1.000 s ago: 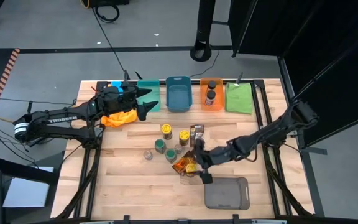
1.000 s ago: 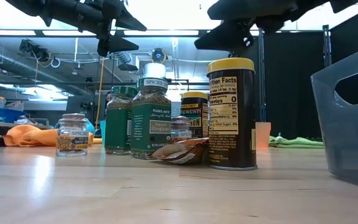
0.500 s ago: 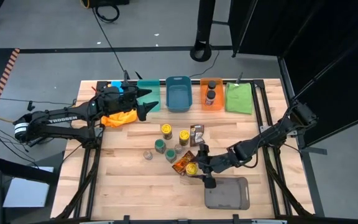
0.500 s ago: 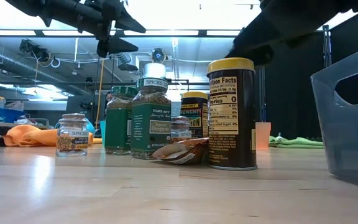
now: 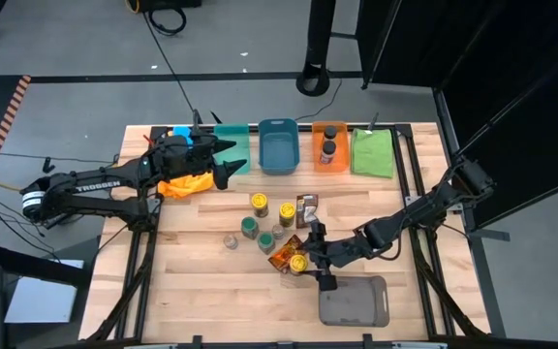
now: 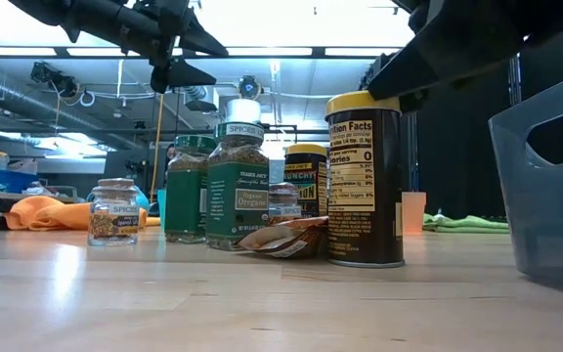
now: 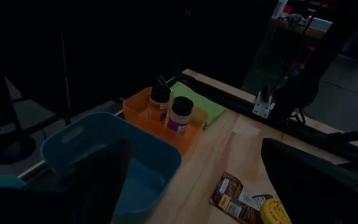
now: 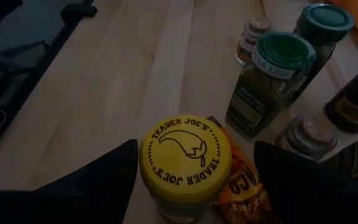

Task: Sort spices by type
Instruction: Put the bottom yellow seasoning can into the black bin

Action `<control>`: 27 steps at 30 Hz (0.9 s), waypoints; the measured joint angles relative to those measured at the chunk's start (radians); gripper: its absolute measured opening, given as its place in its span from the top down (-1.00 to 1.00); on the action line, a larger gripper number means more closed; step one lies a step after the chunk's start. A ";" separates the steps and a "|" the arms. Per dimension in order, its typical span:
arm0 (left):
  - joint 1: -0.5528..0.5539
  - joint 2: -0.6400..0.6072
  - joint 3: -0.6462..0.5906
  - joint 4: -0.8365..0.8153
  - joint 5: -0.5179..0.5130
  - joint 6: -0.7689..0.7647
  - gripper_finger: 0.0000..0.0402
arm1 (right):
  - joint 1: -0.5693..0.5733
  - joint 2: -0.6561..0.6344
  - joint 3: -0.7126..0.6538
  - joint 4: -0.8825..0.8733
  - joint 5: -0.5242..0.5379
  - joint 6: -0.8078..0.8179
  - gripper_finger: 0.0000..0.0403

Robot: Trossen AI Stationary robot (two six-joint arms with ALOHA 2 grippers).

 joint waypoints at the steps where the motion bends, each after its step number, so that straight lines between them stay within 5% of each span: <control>1: 0.000 0.000 0.000 0.000 0.000 0.000 -0.84 | -0.002 0.007 0.000 0.005 -0.003 -0.001 -0.61; 13: 0.000 0.000 0.000 -0.001 0.000 0.000 -0.84 | -0.005 0.076 0.000 0.122 -0.026 0.005 -0.51; 21: 0.000 0.000 0.000 -0.001 0.000 0.000 -0.84 | -0.006 0.077 0.000 0.118 -0.026 0.012 -0.17; 27: 0.000 0.000 0.000 -0.001 0.000 0.002 -0.84 | -0.010 0.079 0.002 0.115 -0.026 0.012 -0.17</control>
